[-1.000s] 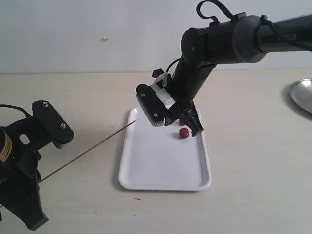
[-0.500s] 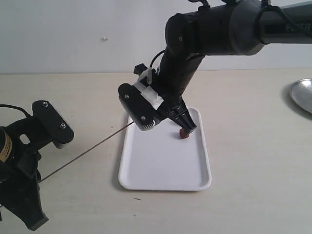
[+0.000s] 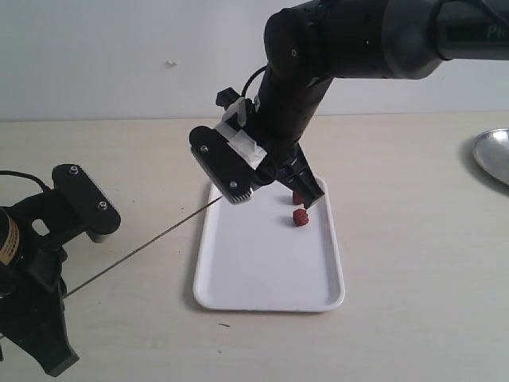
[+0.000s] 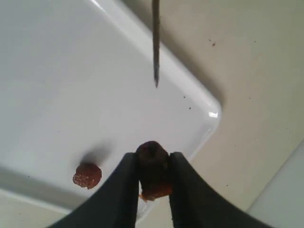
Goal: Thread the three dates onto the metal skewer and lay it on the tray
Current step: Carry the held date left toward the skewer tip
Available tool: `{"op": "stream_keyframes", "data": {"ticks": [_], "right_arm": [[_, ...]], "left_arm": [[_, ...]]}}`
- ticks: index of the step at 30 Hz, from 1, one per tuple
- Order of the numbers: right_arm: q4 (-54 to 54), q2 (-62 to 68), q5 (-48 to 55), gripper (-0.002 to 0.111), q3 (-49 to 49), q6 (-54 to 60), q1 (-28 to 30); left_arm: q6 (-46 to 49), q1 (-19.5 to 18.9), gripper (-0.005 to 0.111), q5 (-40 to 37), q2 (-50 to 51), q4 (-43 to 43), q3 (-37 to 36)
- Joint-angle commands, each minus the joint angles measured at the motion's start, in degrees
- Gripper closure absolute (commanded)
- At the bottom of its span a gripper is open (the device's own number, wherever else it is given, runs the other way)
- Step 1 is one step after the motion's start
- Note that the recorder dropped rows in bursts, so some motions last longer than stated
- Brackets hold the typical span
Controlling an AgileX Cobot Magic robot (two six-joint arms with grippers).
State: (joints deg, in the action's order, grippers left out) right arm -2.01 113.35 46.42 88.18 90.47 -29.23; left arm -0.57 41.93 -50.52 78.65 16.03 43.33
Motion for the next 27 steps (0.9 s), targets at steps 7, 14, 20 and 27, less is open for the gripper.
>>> {"op": "stream_keyframes", "data": {"ticks": [7, 14, 20, 27], "right_arm": [[3.6, -1.0, -0.5, 0.088, 0.2, -0.6, -0.1], [3.6, -1.0, -0.3, 0.088, 0.2, -0.7, -0.8], [3.3, -1.0, -0.6, 0.088, 0.2, -0.7, -2.4], [3.4, -1.0, -0.6, 0.088, 0.2, -2.1, -2.4]], "left_arm": [[-0.1, -0.1, 0.107, 0.4, -0.1, -0.2, -0.2], [-0.1, -0.1, 0.107, 1.4, -0.1, -0.2, -0.2], [-0.1, -0.1, 0.107, 1.4, -0.1, -0.2, -0.2], [-0.1, -0.1, 0.107, 1.4, -0.1, -0.2, -0.2]]}}
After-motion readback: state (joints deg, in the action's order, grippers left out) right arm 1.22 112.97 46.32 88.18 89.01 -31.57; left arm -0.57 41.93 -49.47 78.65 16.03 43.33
